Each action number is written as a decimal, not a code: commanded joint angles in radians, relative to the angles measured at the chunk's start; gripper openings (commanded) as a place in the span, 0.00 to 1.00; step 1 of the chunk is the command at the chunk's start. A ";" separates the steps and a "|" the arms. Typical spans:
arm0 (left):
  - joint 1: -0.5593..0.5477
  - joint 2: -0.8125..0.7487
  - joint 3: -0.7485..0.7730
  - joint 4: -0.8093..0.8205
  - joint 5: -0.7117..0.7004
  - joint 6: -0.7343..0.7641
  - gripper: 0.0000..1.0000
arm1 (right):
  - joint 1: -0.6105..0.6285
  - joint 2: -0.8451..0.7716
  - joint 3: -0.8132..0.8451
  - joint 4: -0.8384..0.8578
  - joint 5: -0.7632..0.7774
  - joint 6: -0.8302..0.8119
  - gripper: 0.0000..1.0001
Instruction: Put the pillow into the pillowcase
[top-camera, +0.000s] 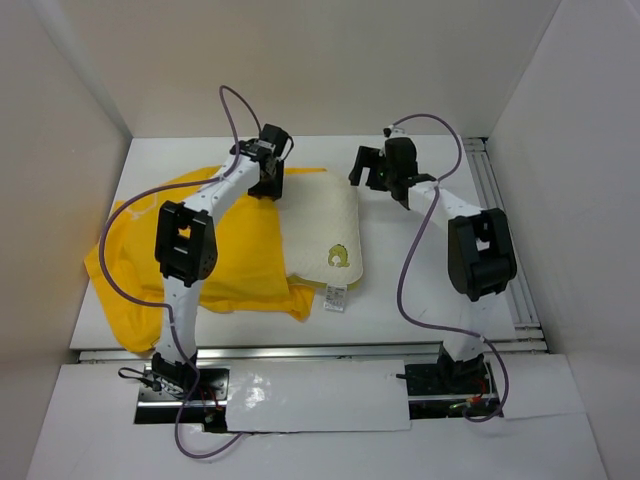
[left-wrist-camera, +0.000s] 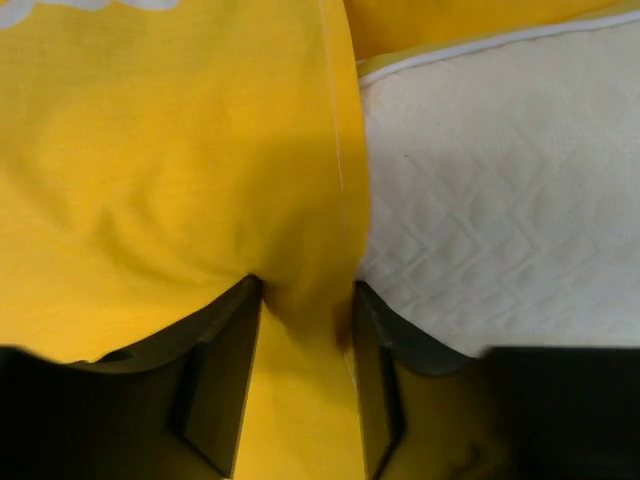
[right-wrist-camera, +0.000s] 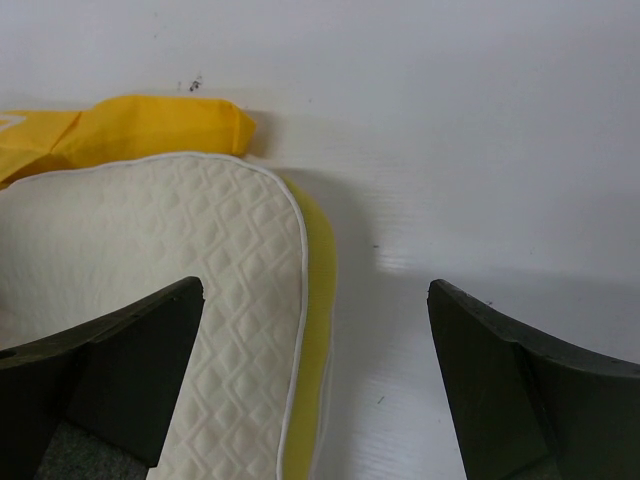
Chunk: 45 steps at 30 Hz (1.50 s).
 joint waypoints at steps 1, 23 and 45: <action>0.009 0.018 0.044 -0.034 -0.108 -0.014 0.50 | 0.010 0.009 0.069 0.005 -0.016 0.011 1.00; 0.009 -0.053 0.246 0.017 0.013 0.029 0.00 | 0.171 0.156 0.140 0.118 -0.348 -0.155 0.06; -0.455 -0.407 0.181 0.116 0.460 0.109 0.00 | 0.306 -0.390 -0.598 1.027 -0.151 -0.198 0.00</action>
